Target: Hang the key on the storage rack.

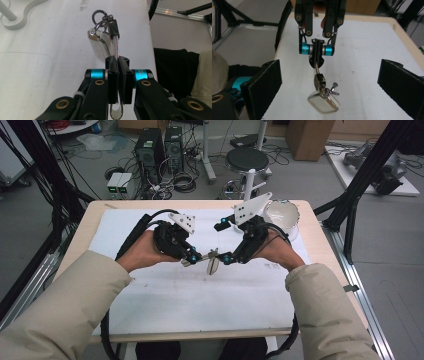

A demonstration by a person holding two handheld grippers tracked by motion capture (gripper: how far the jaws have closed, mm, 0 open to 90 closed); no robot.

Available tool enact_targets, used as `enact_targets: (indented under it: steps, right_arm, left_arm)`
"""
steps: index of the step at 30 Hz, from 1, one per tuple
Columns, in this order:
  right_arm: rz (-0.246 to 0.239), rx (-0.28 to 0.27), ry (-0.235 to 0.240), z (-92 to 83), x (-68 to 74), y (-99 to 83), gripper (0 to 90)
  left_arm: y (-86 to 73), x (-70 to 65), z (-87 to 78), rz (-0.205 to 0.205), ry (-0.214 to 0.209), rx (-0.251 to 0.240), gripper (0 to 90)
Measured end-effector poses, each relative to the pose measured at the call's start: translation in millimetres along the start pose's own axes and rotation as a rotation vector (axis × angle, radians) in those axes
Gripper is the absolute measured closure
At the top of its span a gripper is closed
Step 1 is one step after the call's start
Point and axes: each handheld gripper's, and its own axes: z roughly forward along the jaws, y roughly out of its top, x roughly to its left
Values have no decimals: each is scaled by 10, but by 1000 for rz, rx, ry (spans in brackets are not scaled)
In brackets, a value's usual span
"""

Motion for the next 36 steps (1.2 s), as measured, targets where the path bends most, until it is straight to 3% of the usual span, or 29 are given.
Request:
enact_targets:
  steps: [7,8,11,14,22,36]
  right_arm:
    - [-42,108,36,191,10,35,96]
    - [-48,138,63,216,20,52,196]
    - [-66,139,84,242,26,70,214]
    - [-86,179,101,294,34,87,329]
    - [-81,237,131,332,18,86,500]
    - [-66,329,165,451,24,90,685]
  left_arm:
    - [4,-28,15,14,-4,9,869]
    - [0,-31,19,9,-7,10,869]
    - [2,-40,27,16,-10,10,869]
    - [2,-42,34,16,-7,16,869]
    - [-4,-60,54,30,6,49,868]
    - [-12,-79,81,43,18,79,868]
